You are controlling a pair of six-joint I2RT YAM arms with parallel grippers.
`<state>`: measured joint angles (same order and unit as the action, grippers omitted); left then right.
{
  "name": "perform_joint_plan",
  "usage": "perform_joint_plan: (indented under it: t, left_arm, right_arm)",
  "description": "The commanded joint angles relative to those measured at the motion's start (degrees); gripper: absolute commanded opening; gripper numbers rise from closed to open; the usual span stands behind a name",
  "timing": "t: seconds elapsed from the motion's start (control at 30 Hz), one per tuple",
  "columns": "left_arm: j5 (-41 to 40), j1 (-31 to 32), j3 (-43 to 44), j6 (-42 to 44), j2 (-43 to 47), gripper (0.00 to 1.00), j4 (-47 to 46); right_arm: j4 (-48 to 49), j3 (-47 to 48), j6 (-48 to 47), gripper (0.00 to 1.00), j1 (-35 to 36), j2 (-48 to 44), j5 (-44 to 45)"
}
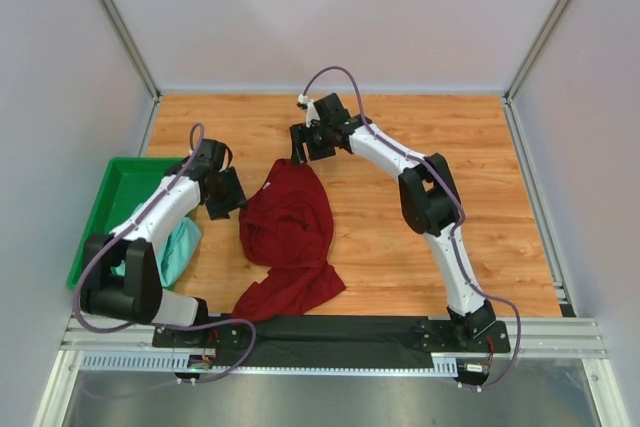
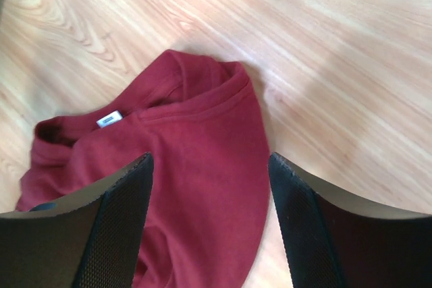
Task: Fold and stack the t-shirts
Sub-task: Flatten the tshirt out
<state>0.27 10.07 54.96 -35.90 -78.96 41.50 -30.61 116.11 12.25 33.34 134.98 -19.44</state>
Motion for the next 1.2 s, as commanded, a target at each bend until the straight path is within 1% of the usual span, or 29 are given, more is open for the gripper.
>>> perform_joint_plan:
  t: [0.0, 0.07, 0.13, 0.3, 0.4, 0.5, 0.53, 0.6, 0.7, 0.73, 0.77, 0.8, 0.83, 0.87, 0.9, 1.0, 1.03, 1.07, 1.1, 1.13, 1.17]
  left_arm:
    - [1.75, -0.92, 0.59, -1.28, -3.04, 0.59, -4.49]
    - [0.43, -1.54, 0.85, -1.45, -4.97, 0.63, -5.54]
    - [1.82, -2.15, 0.76, -2.59, -7.51, 0.67, -6.77]
    - [2.71, -2.42, 2.17, -3.03, -13.32, 0.68, -8.70]
    - [4.38, -2.42, 3.04, -3.21, -15.96, 0.64, -10.47]
    - [4.21, -2.59, 3.58, -3.12, -18.59, 0.54, -11.17]
    - [4.30, -2.68, 3.05, -3.30, -19.56, 0.49, -11.87]
    - [4.56, -2.86, 3.48, -2.95, -20.53, 0.42, -12.14]
    - [3.69, -2.86, 3.58, -1.72, -19.14, 0.36, -11.44]
    - [3.07, -2.86, 3.58, -1.37, -18.52, 0.26, -11.18]
    - [2.54, -2.95, 4.01, -1.02, -17.99, 0.19, -9.95]
    - [1.84, -2.86, 6.02, 0.38, -17.38, 0.00, -8.72]
    - [1.49, -2.86, 7.43, 1.26, -16.85, 0.00, -7.15]
    - [1.22, -2.77, 8.92, 2.05, -16.41, 0.00, -3.74]
    - [0.61, -2.77, 10.24, 3.63, -14.23, 0.00, -2.22]
    - [-0.18, -2.77, 13.94, 6.27, -8.86, 0.00, 1.74]
    - [0.16, -2.68, 15.60, 6.98, -4.32, 0.00, 2.62]
    - [0.25, -2.68, 16.66, 7.77, -2.10, 0.00, 3.15]
    - [0.52, -2.51, 17.72, 9.78, 2.10, 0.00, 3.76]
    - [0.87, -2.51, 20.51, 11.10, 4.14, 0.00, 4.46]
    - [1.65, -2.42, 21.67, 12.68, 6.16, 0.00, 4.12]
  right_arm:
    - [-0.06, 4.46, -2.76, 0.71, -0.38, 2.57, -0.77]
    - [-0.24, 5.43, -2.85, 0.70, -0.91, 4.23, -1.21]
    - [-1.03, 7.45, -3.11, 0.69, -1.17, 5.73, -2.87]
    - [0.11, 6.67, -1.71, 0.66, -1.26, 6.70, -3.49]
    - [-0.41, 8.60, -0.22, 0.61, -1.18, 8.46, -5.43]
    - [-0.77, 8.78, 1.01, 0.59, -1.17, 9.16, -7.01]
    - [-0.59, 8.69, 1.37, 0.59, -1.17, 9.42, -7.71]
    - [-1.03, 9.57, 2.24, 0.56, -1.00, 10.56, -9.64]
    - [-1.99, 11.67, 3.30, 0.51, -0.65, 11.97, -10.61]
    - [-1.39, 11.76, 4.18, 0.47, -0.65, 12.06, -11.14]
    - [-0.95, 11.85, 5.40, 0.33, -0.56, 12.15, -11.23]
    - [-0.94, 12.64, 6.02, 0.23, -0.65, 11.89, -10.01]
    - [-1.03, 12.99, 6.55, 0.13, -0.73, 11.54, -9.04]
    - [-1.29, 13.61, 7.60, 0.00, -0.74, 11.10, -7.99]
    - [-2.51, 14.66, 7.70, 0.00, -0.74, 10.40, -5.28]
    - [-5.68, 13.88, 7.44, 0.00, -1.26, 3.39, 0.35]
    - [-5.51, 10.57, 7.44, 0.00, -1.44, -1.95, 4.11]
    - [-5.43, 8.97, 7.44, 0.00, -1.70, -5.13, 5.37]
    - [-5.16, 7.30, 7.87, 0.00, -2.05, -7.86, 7.12]
    - [-5.42, 5.54, 8.05, 0.00, -2.05, -12.85, 7.48]
    - [-6.64, 5.18, 7.96, 0.00, -1.97, -14.90, 7.23]
